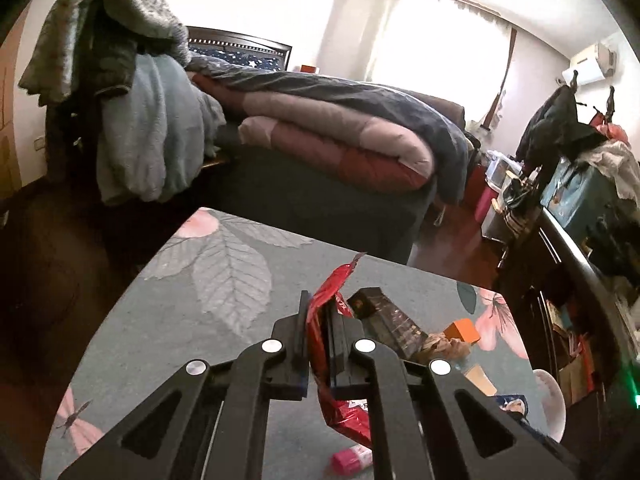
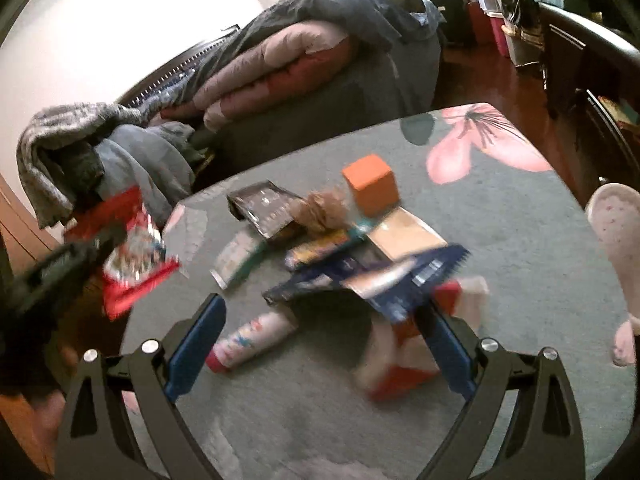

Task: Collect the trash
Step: 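Grasp the red snack wrapper with the left gripper while the right grasps the dark wrapper, then carry both wrappers over the pink wastebasket and open both grippers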

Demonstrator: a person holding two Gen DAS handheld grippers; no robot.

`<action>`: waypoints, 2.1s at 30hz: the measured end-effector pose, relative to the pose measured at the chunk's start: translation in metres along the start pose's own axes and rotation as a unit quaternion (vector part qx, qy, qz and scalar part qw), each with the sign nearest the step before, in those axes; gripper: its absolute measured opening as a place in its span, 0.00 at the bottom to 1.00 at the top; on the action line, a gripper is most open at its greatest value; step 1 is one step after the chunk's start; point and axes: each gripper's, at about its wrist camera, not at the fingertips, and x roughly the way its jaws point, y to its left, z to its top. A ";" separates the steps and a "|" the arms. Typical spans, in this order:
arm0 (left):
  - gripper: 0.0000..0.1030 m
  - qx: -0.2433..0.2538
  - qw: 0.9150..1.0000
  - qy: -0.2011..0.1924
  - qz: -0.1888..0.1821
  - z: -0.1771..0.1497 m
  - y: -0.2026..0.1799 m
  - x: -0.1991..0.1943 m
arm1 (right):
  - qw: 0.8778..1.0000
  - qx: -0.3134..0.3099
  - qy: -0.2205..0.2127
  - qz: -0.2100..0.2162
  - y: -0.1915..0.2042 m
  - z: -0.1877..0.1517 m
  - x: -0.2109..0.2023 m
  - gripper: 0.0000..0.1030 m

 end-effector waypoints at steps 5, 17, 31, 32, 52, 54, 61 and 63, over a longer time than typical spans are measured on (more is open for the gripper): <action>0.07 -0.013 1.000 -0.001 0.002 -0.002 0.015 -0.009 | 0.999 0.035 -0.016 0.016 0.001 0.011 0.011 0.64; 0.07 -0.016 1.000 -0.013 -0.009 -0.005 0.020 -0.035 | 0.999 0.034 -0.024 0.017 -0.008 0.005 0.002 0.06; 0.07 -0.001 0.999 -0.034 -0.032 -0.006 -0.002 -0.084 | 0.997 0.010 -0.070 0.038 -0.011 -0.005 -0.081 0.06; 0.07 0.002 0.999 -0.035 -0.035 -0.006 -0.005 -0.087 | 0.997 0.009 -0.072 0.038 -0.013 -0.007 -0.088 0.06; 0.07 0.117 0.980 -0.011 -0.160 -0.045 -0.167 -0.108 | 0.988 0.048 -0.140 -0.034 -0.110 -0.036 -0.196 0.06; 0.07 0.127 0.976 -0.004 -0.174 -0.050 -0.186 -0.103 | 0.987 0.059 -0.145 -0.043 -0.125 -0.038 -0.203 0.06; 0.07 0.176 0.958 0.024 -0.226 -0.069 -0.260 -0.079 | 0.977 0.102 -0.164 -0.091 -0.189 -0.045 -0.224 0.07; 0.07 0.189 0.950 0.033 -0.245 -0.076 -0.284 -0.069 | 0.974 0.111 -0.167 -0.103 -0.206 -0.044 -0.225 0.07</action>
